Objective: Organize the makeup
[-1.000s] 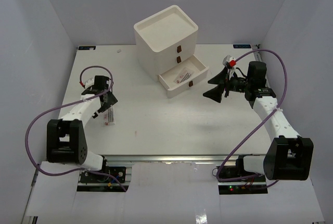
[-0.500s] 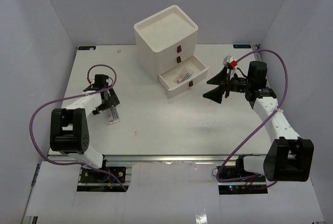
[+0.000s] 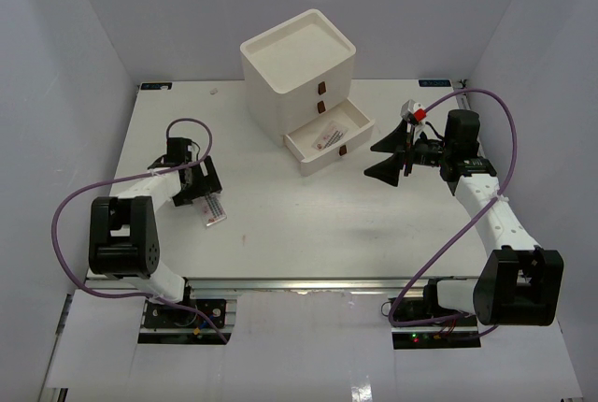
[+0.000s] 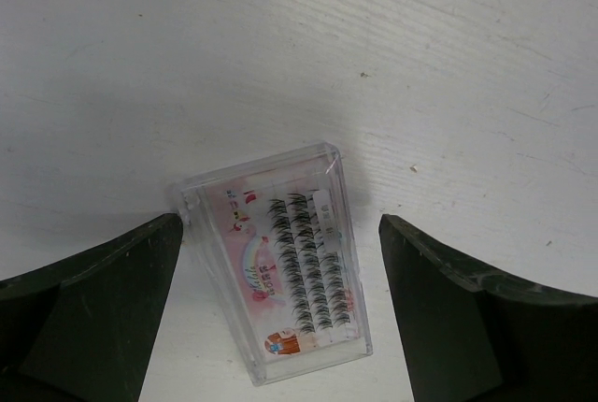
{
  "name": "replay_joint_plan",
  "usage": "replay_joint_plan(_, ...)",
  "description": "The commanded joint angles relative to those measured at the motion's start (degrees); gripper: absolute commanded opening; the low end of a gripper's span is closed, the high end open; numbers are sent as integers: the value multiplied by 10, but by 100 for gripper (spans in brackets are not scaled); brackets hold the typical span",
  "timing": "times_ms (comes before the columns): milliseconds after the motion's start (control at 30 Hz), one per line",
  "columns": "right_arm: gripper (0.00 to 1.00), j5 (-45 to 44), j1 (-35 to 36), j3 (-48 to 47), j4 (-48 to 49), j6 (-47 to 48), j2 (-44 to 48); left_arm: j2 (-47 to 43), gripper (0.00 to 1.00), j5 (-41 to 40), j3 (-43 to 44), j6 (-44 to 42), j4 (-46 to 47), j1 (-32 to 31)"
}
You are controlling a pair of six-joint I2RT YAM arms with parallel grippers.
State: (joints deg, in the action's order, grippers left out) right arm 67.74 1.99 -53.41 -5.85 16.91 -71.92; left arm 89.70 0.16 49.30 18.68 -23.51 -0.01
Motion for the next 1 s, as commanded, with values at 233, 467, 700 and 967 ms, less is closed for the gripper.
replay_joint_plan(233, 90, 19, 0, 6, 15, -2, 4, 11, 98, 12, -23, 79, -60, -2)
replay_joint_plan(467, 90, 21, -1, 6, 15, -2, 1, 27, 98, -87, -6, 169, -117, -19)
replay_joint_plan(700, 90, 23, 0, 5, 15, -3, 2, 58, 97, -111, -3, 186, -126, -49)
replay_joint_plan(967, 90, 23, -1, 5, 15, -4, 4, 85, 77, -113, 3, 195, -127, -65)
